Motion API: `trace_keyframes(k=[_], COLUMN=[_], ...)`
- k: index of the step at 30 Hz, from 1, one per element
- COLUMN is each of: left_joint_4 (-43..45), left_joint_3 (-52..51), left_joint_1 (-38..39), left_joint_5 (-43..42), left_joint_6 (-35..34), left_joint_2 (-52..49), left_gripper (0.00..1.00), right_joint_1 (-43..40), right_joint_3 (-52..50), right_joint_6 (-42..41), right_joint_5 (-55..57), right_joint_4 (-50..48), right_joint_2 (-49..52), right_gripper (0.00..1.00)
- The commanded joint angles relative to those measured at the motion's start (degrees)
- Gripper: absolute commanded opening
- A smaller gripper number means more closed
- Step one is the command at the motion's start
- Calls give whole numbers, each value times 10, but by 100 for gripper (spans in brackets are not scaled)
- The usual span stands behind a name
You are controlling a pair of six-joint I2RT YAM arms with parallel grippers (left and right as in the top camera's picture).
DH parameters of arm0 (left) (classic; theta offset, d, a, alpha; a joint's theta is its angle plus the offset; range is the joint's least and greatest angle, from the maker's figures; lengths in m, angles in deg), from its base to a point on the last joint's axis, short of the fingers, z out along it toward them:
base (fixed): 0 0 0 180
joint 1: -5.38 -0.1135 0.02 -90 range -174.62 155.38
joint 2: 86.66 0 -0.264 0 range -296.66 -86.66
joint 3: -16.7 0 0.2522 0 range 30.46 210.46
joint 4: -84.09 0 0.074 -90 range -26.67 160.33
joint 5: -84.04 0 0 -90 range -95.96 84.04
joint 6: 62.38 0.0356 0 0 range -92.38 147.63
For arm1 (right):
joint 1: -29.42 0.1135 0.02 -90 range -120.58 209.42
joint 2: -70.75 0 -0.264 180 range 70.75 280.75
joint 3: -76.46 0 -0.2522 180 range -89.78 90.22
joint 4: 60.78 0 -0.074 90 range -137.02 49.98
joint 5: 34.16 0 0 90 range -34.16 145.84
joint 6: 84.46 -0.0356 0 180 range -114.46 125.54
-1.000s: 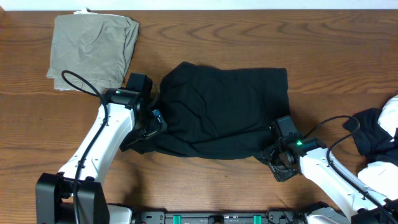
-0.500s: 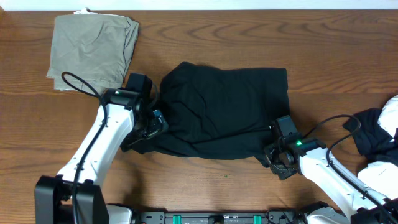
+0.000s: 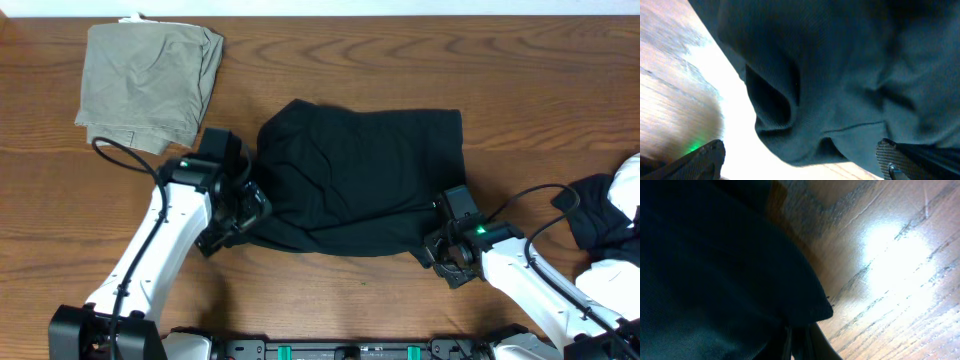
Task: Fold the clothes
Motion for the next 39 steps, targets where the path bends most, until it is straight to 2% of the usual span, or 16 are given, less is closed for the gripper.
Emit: trace_keyframes(k=[1,10,13,17,19,23,26,31,32,34,39], left_joint_4=[27,92,92,92,91,66,34,17,23,46,108], left_joint_3=[-31,-58,-58,-58,-56,-27,15,70,73,73,73], left_joint_1=[-4,-3,-3,-3,-3,-3,-3,-3,-3,-3,-3], left_joint_5=[-24,-49,-48,-48,-48,-48,-47,3,11,15,15], left_joint_6=[-10,-10,-5,20,21,36,43,31,25,18,16], left_joint_2=[0,0,0,0,1,2,2,2,2,1,-8], left_gripper=[98,100,78,36,27,15,14,13,8,6,6], right_joint_1=[3,3,3,3,3,3,3,3,3,3,3], right_joint_3=[-7,-7,-7,-7,-7,-7,-7,-7,-7,-7,-7], right_joint_6=[15,23,23,23,23,24,24,24,24,24,24], right_joint_5=[12,12,12,12,12,12,12,12,12,12,7], right_joint_4=[0,-2,-2,-2,-2,-2,-2,-2,-2,-2,-2], right_joint_2=[6,6,6,6,6,6,6,6,6,6,6], right_gripper=[9,10,10,11,11,11,11,11,11,11,11])
